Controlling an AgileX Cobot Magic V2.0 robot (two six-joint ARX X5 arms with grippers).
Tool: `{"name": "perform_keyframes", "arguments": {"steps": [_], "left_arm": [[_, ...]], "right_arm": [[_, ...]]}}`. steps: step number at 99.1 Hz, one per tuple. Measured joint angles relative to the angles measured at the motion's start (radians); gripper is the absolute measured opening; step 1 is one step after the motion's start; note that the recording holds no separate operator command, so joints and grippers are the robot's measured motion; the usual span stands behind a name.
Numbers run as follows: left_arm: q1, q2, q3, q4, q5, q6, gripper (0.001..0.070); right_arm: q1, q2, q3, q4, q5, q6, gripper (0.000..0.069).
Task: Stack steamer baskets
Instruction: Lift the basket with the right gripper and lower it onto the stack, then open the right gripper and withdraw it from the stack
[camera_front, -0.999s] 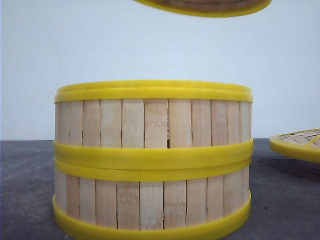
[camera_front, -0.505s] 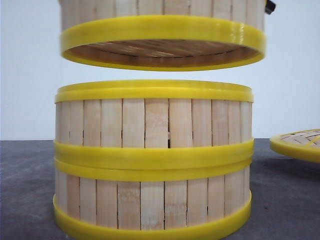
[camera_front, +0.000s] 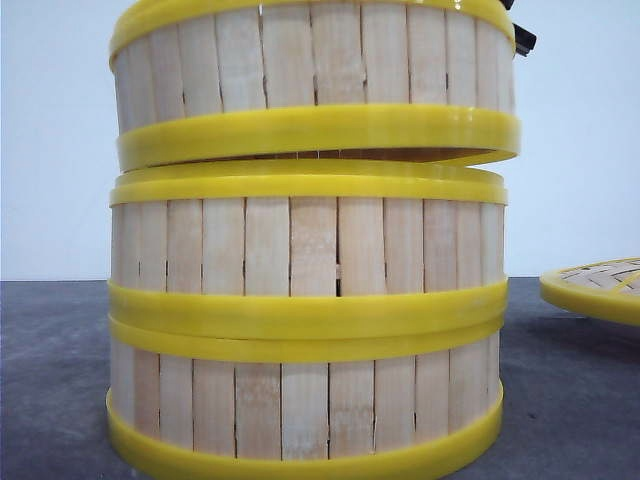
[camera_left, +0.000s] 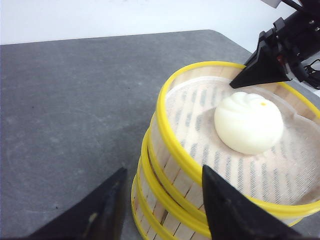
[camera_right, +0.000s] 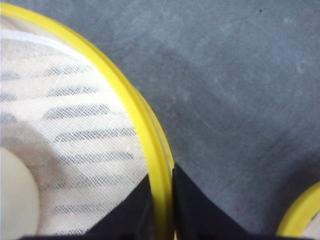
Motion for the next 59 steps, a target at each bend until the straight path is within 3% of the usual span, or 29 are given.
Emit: {"name": "perform_keyframes", "arguments": {"steps": [59], "left_arm": [[0.000,0.000,0.000,0.000,0.000,0.000,0.0275]], "right_arm": [[0.000,0.055,0.000,-0.011,0.015,-0.001,0.0025]]}}
